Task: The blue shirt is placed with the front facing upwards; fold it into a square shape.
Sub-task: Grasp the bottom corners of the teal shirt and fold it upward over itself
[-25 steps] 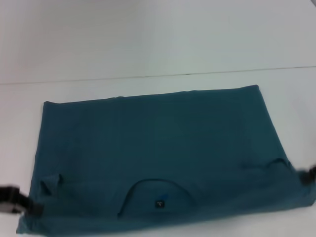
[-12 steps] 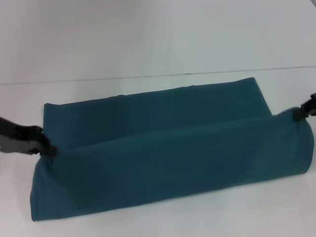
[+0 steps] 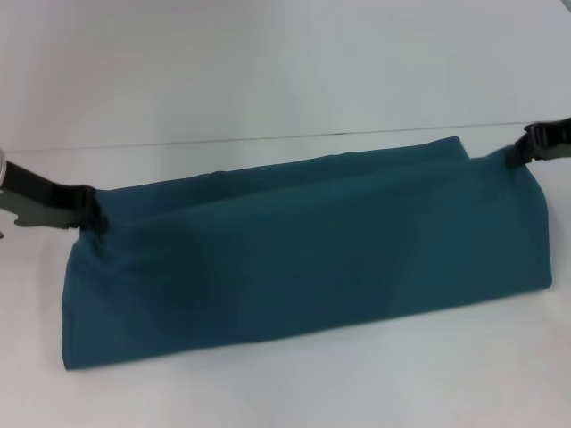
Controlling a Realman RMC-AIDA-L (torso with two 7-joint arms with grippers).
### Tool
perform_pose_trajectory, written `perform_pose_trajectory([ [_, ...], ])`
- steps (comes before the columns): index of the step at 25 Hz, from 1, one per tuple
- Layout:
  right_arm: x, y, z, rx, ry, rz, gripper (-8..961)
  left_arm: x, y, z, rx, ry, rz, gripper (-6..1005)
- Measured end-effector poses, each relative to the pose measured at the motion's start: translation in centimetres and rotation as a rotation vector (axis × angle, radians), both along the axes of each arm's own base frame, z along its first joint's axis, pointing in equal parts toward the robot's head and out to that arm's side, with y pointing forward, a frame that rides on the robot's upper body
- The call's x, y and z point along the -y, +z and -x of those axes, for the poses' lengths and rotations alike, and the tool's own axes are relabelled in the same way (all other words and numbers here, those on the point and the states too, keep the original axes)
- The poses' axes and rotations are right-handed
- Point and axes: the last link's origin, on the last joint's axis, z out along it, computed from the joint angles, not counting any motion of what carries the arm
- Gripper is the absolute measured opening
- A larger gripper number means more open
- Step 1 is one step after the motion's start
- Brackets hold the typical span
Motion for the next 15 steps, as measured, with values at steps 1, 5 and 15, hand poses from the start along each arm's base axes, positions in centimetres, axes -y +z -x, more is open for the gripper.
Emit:
perform_pose_trajectory([
  [1, -0.4, -0.3, 0.2, 0.017, 0.004, -0.012, 47, -0.2, 0.0, 0.0, -0.003, -0.004, -0.018, 56],
  [5, -1.6, -1.2, 0.6, 0.07, 0.022, -0.063, 52, -1.1, -0.3, 0.3, -0.013, -0.02, -0.084, 56],
  [15, -4.2, -4.6, 0.0, 0.236, 0.054, -0.132, 65, -2.6, -1.5, 1.0, -0.04, -0.047, -0.21, 57],
])
